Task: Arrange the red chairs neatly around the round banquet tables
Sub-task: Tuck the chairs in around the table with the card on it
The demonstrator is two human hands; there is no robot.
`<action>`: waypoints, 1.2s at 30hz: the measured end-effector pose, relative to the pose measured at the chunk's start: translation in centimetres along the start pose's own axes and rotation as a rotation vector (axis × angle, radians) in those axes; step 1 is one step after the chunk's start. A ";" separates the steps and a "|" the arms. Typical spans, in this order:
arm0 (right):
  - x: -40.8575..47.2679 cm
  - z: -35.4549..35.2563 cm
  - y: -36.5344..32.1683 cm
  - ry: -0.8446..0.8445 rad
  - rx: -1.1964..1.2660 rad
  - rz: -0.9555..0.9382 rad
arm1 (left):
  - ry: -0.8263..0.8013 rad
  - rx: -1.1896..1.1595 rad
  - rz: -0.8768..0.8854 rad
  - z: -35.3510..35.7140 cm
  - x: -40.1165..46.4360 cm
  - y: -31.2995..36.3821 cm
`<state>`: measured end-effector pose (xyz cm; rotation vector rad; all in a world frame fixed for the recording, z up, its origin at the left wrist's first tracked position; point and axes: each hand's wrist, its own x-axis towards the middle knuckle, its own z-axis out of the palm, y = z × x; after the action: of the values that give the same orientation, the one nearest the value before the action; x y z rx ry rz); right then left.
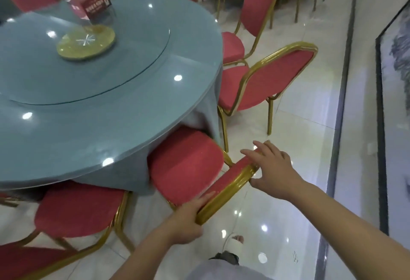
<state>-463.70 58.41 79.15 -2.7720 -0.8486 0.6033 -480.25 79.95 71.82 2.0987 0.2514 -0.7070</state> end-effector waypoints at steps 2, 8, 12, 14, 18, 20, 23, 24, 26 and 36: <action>2.1 0.3 0.9 -0.091 -0.013 -0.029 | 0.014 -0.022 -0.026 0.0 -0.3 0.2; 6.5 0.9 2.4 -0.126 0.006 -0.151 | 0.115 -0.110 -0.090 0.2 0.0 0.9; 8.5 -0.2 3.3 -0.076 -0.002 -0.211 | 0.324 -0.149 -0.168 1.3 0.8 2.3; 8.7 -0.6 3.6 -0.072 0.003 -0.214 | 0.454 -0.197 -0.222 2.6 1.0 2.7; 8.2 -0.9 4.5 -0.087 -0.158 -0.264 | 0.695 -0.257 -0.382 5.5 0.3 4.4; 8.2 -1.1 5.2 -0.079 -0.215 -0.337 | 0.756 -0.242 -0.420 6.2 0.2 5.0; 8.2 -1.5 6.0 -0.098 -0.172 -0.415 | 0.758 -0.213 -0.480 5.9 -0.1 6.2; 8.3 -1.7 6.1 -0.114 -0.162 -0.429 | 0.751 -0.192 -0.503 5.7 -0.1 6.7; 8.4 -2.0 6.5 -0.156 -0.143 -0.452 | 0.759 -0.157 -0.534 5.5 0.0 7.5; 8.9 -3.6 6.8 -0.179 -0.175 -0.514 | 0.914 -0.218 -0.501 6.7 0.9 9.0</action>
<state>-452.02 57.69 77.57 -2.5005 -1.6490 0.7069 -478.34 69.23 74.46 2.0209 1.3196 0.0737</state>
